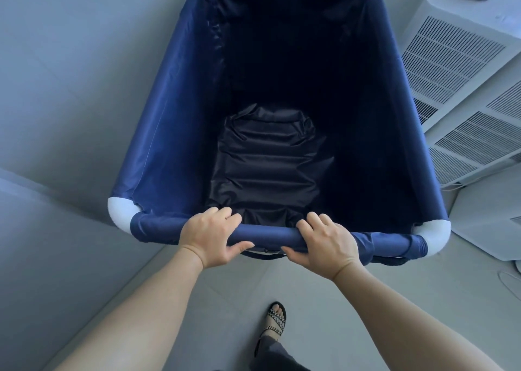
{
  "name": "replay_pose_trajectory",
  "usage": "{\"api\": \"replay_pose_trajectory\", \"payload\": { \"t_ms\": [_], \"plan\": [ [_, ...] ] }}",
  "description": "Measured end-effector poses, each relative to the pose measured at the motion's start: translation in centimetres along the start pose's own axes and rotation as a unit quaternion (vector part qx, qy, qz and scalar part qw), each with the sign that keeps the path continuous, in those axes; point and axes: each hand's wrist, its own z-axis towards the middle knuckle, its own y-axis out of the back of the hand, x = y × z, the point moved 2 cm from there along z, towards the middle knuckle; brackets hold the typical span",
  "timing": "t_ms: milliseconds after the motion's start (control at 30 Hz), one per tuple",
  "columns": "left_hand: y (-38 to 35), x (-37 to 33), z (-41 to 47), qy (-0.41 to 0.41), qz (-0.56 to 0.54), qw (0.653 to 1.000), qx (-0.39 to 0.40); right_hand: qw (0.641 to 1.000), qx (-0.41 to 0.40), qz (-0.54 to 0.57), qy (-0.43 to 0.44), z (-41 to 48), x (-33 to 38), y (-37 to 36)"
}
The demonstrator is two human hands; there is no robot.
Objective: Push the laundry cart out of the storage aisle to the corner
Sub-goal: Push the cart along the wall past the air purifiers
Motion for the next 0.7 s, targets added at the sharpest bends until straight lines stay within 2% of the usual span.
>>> {"api": "replay_pose_trajectory", "payload": {
  "t_ms": [700],
  "plan": [
    [0.5, 6.0, 14.4, -0.029, 0.004, 0.999, 0.025, 0.999, -0.001, -0.009, -0.050, 12.6, -6.2, -2.3]
  ]
}}
